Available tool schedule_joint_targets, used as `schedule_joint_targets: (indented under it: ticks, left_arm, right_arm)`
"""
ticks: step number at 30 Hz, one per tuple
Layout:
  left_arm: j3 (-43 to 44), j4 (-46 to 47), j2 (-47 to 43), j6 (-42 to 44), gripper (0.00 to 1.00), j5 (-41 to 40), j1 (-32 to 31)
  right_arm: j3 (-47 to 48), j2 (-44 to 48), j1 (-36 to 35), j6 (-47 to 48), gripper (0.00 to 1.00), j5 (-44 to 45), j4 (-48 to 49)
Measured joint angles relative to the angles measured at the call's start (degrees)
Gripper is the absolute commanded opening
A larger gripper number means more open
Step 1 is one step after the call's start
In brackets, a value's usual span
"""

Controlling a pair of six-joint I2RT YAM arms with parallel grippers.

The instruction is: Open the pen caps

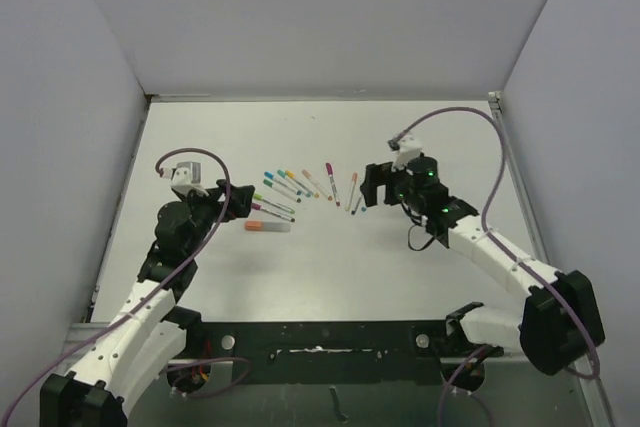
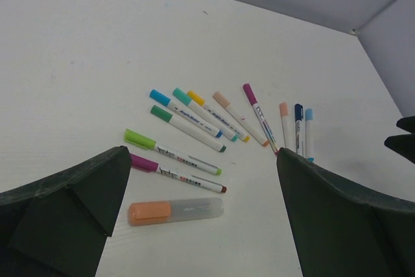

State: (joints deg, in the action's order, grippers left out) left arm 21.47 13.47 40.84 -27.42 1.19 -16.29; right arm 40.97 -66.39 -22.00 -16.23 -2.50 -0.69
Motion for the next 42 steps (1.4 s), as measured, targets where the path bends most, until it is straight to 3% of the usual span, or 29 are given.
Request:
schedule_joint_targets:
  ticks: [5, 9, 17, 31, 42]
  left_arm:
    - [4.42, -7.23, 3.41, 0.63, 0.98, -1.16, 0.0]
    - [5.33, -10.56, 4.61, 0.7, 0.98, -1.16, -0.02]
    - [5.68, -17.59, 4.09, 0.61, 0.98, -3.78, -0.07]
    - [10.49, -28.28, 2.67, -1.03, 0.98, -13.51, 0.42]
    - [10.54, -32.81, -1.84, -3.26, 0.98, -18.36, 2.34]
  right_arm:
    - [10.34, -12.68, -16.33, 5.97, 0.98, 10.25, -3.67]
    - [13.35, -19.45, -22.67, 9.09, 0.98, 14.93, -4.5]
    - [13.4, -24.94, -26.16, 12.94, 0.99, 14.4, -3.96]
    - [24.33, -37.68, -30.18, 19.37, 0.88, 0.31, 1.42]
    - [30.29, -45.2, -31.21, 20.28, 0.81, -5.31, 2.43]
